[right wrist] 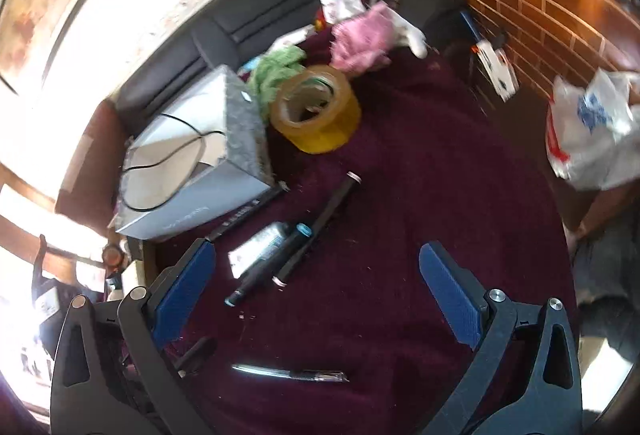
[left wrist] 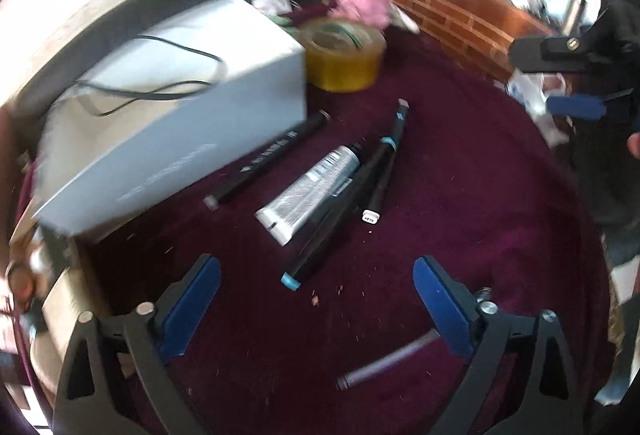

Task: Organize objects
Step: 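Grasp a black marker with the left tool while the right tool grasps another black marker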

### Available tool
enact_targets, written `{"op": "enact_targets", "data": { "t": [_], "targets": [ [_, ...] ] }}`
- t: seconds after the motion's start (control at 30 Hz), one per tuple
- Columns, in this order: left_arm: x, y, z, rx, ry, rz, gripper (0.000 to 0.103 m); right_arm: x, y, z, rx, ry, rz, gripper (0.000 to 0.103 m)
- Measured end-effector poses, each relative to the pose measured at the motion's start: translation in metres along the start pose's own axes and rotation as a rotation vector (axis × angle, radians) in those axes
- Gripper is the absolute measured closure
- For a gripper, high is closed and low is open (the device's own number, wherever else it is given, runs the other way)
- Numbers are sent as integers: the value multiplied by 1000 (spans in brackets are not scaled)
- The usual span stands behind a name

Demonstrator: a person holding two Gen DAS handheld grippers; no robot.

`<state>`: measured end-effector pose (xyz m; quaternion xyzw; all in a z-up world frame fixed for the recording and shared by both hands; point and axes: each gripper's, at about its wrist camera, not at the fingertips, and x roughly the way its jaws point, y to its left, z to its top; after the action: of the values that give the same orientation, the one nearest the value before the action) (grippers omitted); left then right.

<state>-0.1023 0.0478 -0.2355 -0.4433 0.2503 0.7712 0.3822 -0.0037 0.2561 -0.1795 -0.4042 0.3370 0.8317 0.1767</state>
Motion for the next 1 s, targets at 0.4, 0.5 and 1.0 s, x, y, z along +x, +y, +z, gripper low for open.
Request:
{"op": "enact_targets", "data": {
  "t": [0.4, 0.5, 1.0],
  "targets": [
    [52, -2, 2, -9, 94, -70, 34, 68, 0, 16, 29, 82, -170, 4],
    [60, -6, -1, 4, 114, -61, 39, 88, 8, 22, 29, 92, -249, 8],
    [58, -7, 1, -35, 114, -112, 54, 160, 40, 20, -81, 217, -421, 44]
  ]
}}
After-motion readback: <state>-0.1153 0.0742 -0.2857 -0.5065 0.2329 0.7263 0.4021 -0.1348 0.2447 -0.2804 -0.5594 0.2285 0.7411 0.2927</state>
